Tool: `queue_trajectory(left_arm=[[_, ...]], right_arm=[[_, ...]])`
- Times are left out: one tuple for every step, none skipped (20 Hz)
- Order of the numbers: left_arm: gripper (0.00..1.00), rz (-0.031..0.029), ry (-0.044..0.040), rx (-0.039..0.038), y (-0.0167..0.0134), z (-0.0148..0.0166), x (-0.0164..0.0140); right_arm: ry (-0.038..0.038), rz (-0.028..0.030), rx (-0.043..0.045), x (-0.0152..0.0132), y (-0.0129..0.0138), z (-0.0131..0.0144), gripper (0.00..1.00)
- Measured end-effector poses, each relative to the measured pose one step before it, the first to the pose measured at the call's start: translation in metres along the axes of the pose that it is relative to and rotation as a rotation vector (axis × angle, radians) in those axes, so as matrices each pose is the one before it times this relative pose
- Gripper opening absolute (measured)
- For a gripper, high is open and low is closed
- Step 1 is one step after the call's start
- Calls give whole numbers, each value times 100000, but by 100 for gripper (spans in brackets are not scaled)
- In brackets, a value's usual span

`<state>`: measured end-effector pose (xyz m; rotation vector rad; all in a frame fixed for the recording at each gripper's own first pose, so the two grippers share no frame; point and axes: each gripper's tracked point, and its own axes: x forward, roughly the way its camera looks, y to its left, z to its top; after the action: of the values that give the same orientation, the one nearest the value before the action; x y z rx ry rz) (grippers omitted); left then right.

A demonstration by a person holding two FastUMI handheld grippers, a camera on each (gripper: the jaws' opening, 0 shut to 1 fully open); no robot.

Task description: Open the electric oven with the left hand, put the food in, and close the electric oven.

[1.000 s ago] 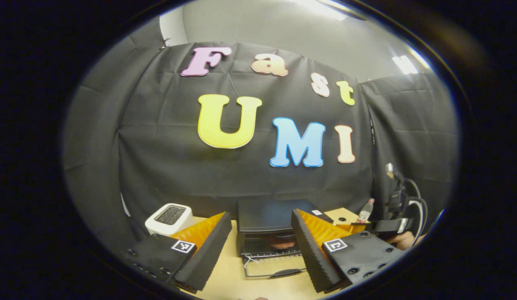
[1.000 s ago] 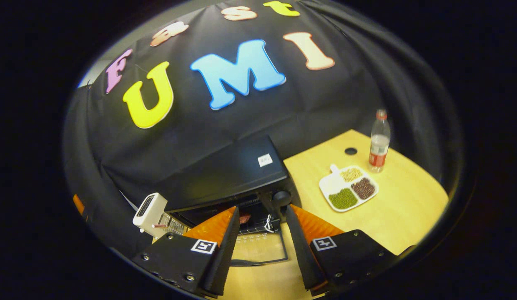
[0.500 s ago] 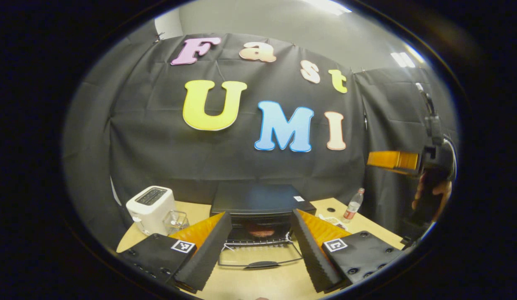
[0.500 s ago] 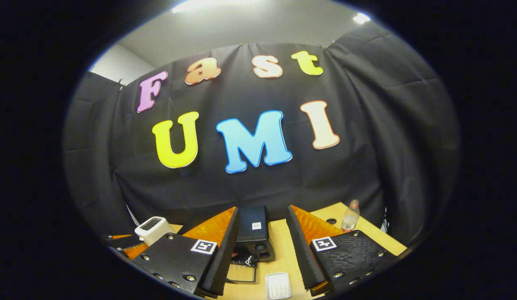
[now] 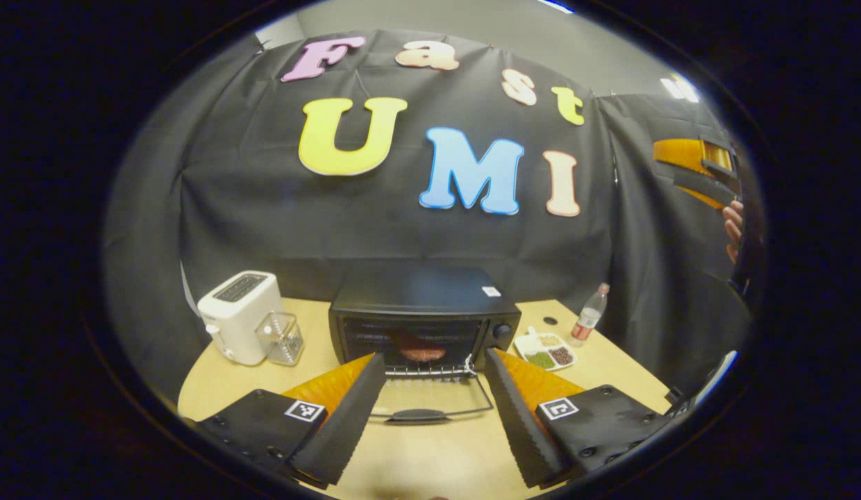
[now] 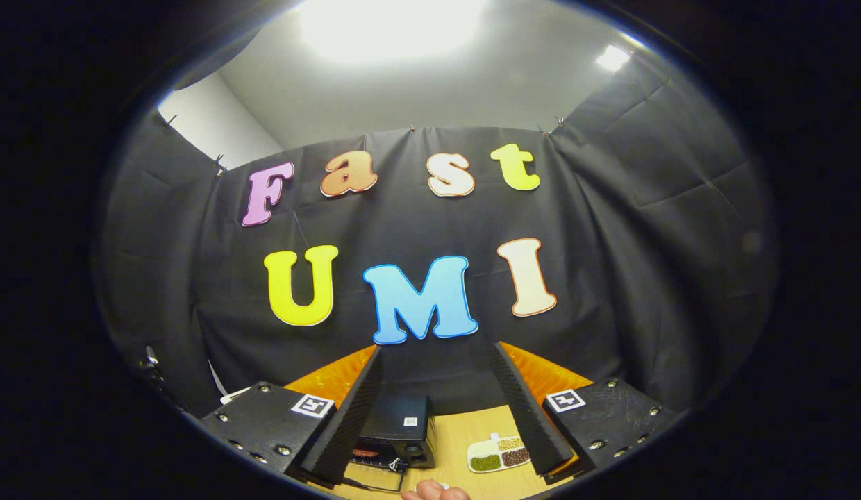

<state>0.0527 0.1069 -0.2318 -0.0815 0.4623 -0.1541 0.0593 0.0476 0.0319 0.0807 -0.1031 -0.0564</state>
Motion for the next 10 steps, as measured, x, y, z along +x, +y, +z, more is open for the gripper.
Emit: queue_trajectory(left_arm=[[96,434,3228,-473,-29,-1220,416],[96,38,3779,191,-106,-1495,265],[96,643,3274,814,107,-1286,402],[96,428,3025,869,-34,-1260,641],[96,-41,3222,457,-92,-1147,510],[97,21,2875,59,-86,-1185,524],[97,-43,2870,189,-65,-942,622],[97,-122,2699,239,-104,-902,669],[97,-70,2932,168,-98,-768,647],[96,-67,3602,-168,2,-920,762]], right_arm=[[-406,-803,384,-141,-487,118,95],[-365,-519,91,-151,-555,198,95],[90,-372,421,14,-498,-41,95],[5,607,979,-168,-155,-82,96],[-266,930,1571,-153,-83,128,96],[-476,363,1458,17,-158,95,96],[-524,-375,338,-20,-455,14,96],[-295,-733,-435,83,-448,8,95],[-22,-809,-548,-58,-440,-57,95],[98,-620,-538,105,-246,0,100]])
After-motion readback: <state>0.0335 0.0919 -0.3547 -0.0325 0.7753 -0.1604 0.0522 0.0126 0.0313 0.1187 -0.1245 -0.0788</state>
